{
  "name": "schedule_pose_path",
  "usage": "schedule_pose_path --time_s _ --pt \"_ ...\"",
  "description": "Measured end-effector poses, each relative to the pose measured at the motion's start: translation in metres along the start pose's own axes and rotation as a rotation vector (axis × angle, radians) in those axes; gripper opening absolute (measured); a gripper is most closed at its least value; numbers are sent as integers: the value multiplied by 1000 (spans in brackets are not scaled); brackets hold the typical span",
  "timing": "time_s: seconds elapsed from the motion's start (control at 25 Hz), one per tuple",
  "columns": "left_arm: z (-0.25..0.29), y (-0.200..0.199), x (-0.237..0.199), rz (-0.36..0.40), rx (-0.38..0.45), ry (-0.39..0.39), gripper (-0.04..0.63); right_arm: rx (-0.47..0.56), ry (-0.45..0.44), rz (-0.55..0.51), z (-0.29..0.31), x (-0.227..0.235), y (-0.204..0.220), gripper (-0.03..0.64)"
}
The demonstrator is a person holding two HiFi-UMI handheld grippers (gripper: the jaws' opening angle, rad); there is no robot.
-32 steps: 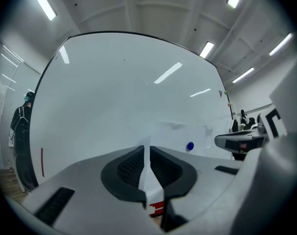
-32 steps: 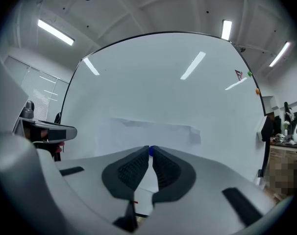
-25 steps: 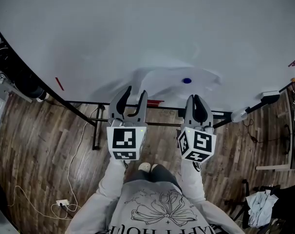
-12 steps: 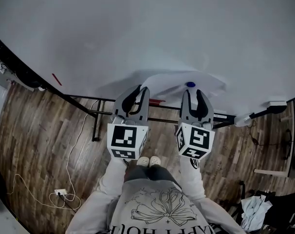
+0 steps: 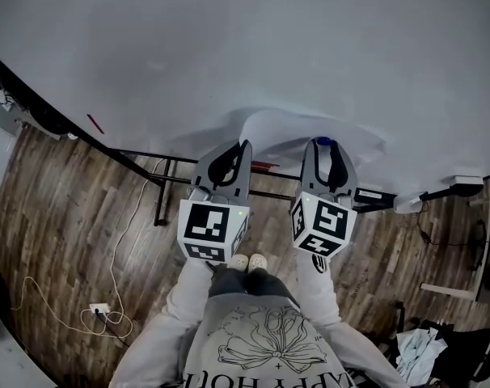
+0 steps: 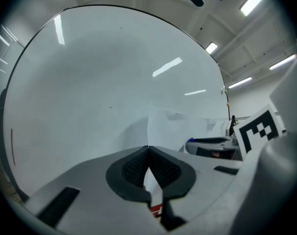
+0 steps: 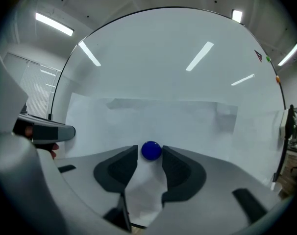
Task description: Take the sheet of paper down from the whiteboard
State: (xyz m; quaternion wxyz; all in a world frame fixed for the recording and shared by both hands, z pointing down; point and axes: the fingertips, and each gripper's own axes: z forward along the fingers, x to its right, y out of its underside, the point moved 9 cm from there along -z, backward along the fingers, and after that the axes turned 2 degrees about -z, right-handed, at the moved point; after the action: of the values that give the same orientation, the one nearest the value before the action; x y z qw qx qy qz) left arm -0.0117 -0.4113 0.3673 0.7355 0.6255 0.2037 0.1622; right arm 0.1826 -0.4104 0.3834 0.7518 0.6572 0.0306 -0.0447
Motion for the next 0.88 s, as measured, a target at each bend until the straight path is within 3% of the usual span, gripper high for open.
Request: schedule_pose_path --time_s 0.56,0.88 --pt "-1 -1 -6 -24 -21 -10 5 4 23 -2 -1 0 -2 120" --pt "-11 -2 -16 -2 -32 -51 5 66 54 -4 -16 9 -21 118"
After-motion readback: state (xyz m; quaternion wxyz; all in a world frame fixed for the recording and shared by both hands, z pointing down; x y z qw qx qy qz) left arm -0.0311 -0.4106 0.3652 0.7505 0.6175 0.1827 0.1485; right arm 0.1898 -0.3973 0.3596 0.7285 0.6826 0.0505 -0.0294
